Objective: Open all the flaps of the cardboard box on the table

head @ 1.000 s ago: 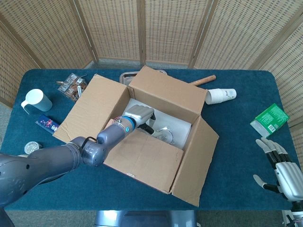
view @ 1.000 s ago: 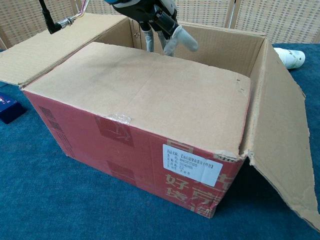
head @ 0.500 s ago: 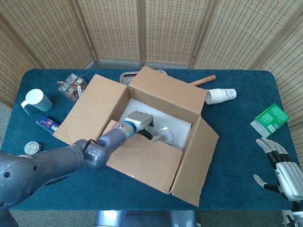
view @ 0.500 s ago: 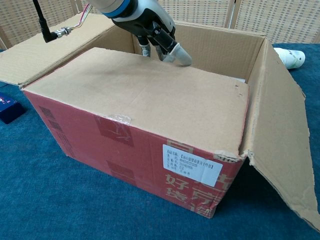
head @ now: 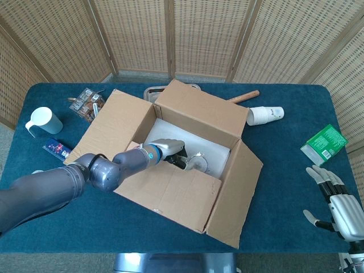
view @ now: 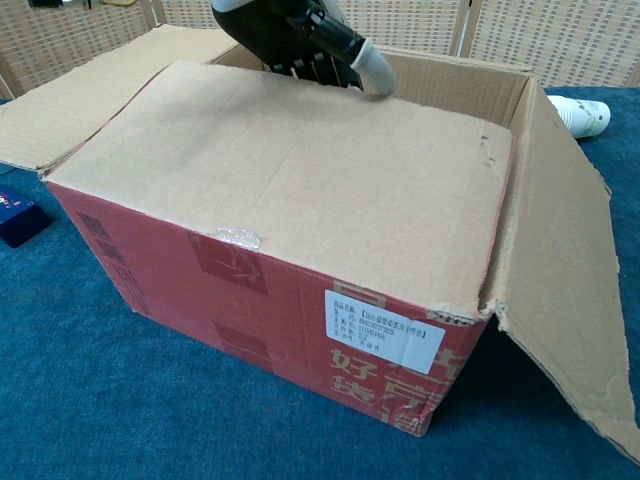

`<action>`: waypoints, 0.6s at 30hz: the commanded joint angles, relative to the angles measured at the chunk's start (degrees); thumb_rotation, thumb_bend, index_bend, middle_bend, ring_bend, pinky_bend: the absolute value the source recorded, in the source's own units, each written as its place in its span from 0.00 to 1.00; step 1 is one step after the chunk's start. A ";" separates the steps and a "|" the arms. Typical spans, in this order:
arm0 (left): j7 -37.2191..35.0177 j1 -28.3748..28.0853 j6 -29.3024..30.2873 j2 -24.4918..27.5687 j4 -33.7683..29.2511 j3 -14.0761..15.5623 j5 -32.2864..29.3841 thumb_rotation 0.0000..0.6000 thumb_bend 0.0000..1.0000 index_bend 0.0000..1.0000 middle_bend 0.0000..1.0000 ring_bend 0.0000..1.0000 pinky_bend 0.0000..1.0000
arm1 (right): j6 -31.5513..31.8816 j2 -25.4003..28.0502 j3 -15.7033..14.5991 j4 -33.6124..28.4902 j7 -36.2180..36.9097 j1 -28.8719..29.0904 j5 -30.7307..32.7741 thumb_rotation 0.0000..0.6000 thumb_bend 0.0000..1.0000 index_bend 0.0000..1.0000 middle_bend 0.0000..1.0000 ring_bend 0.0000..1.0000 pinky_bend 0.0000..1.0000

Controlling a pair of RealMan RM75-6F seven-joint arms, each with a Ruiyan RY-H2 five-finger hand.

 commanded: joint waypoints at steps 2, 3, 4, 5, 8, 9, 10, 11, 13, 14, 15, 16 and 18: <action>-3.86 1.58 -4.21 2.07 1.05 -2.58 2.71 0.49 0.00 0.66 0.53 0.36 0.67 | -0.01 -0.03 0.00 0.01 -0.04 0.02 -0.01 1.00 0.24 0.00 0.00 0.00 0.00; -4.47 1.95 -5.07 2.42 1.27 -3.16 3.28 0.49 0.00 0.66 0.53 0.36 0.67 | -0.03 -0.03 0.00 0.00 -0.04 0.04 0.00 1.00 0.24 0.00 0.00 0.00 0.00; -5.20 2.46 -5.98 2.90 1.55 -3.94 4.09 0.49 0.00 0.66 0.53 0.37 0.67 | -0.04 -0.02 0.01 0.00 -0.05 0.05 0.02 1.00 0.24 0.00 0.00 0.00 0.00; -5.65 2.85 -6.57 3.28 1.67 -4.50 4.78 0.49 0.00 0.66 0.53 0.37 0.67 | -0.04 -0.02 0.01 0.01 -0.05 0.06 0.01 1.00 0.24 0.00 0.00 0.00 0.00; -7.21 4.45 -8.01 4.61 1.81 -6.80 6.74 0.49 0.00 0.66 0.53 0.37 0.67 | -0.02 -0.01 -0.01 0.02 -0.02 0.06 -0.02 1.00 0.24 0.00 0.00 0.00 0.00; -7.46 4.77 -8.30 4.83 1.82 -7.24 7.16 0.49 0.00 0.66 0.53 0.37 0.67 | -0.03 -0.01 -0.02 0.02 -0.01 0.07 -0.02 1.00 0.24 0.00 0.00 0.00 0.00; -7.88 5.27 -8.73 5.26 1.84 -7.96 7.69 0.49 0.00 0.66 0.53 0.37 0.67 | -0.06 -0.01 -0.02 0.03 -0.02 0.08 -0.02 1.00 0.24 0.00 0.00 0.00 0.00; -8.16 5.64 -9.00 5.58 1.82 -8.48 8.03 0.48 0.00 0.66 0.54 0.37 0.66 | -0.07 -0.01 -0.02 0.03 -0.02 0.09 -0.02 1.00 0.24 0.00 0.00 0.00 0.00; -8.80 6.64 -9.56 6.37 1.70 -9.83 8.84 0.48 0.00 0.66 0.54 0.37 0.66 | -0.13 -0.03 -0.03 0.02 -0.07 0.13 -0.04 1.00 0.24 0.00 0.00 0.00 0.00; -9.13 7.27 -9.97 6.84 1.62 -10.65 9.33 0.48 0.00 0.66 0.54 0.37 0.66 | -0.17 -0.05 -0.04 0.01 -0.10 0.15 -0.04 1.00 0.24 0.00 0.00 0.00 0.00; -9.45 7.93 -10.50 7.31 1.50 -11.52 9.76 0.47 0.00 0.66 0.54 0.37 0.66 | -0.22 -0.07 -0.05 0.01 -0.14 0.17 -0.04 1.00 0.24 0.00 0.00 0.00 0.00; -9.69 8.40 -10.91 7.61 1.41 -12.15 9.99 0.48 0.00 0.66 0.53 0.37 0.66 | -0.25 -0.09 -0.06 0.00 -0.18 0.18 -0.06 1.00 0.24 0.00 0.00 0.00 0.00; -10.23 9.69 -12.19 8.33 1.16 -13.87 10.46 0.47 0.00 0.66 0.53 0.37 0.66 | -0.33 -0.13 -0.11 -0.04 -0.31 0.22 -0.14 1.00 0.24 0.00 0.00 0.00 0.00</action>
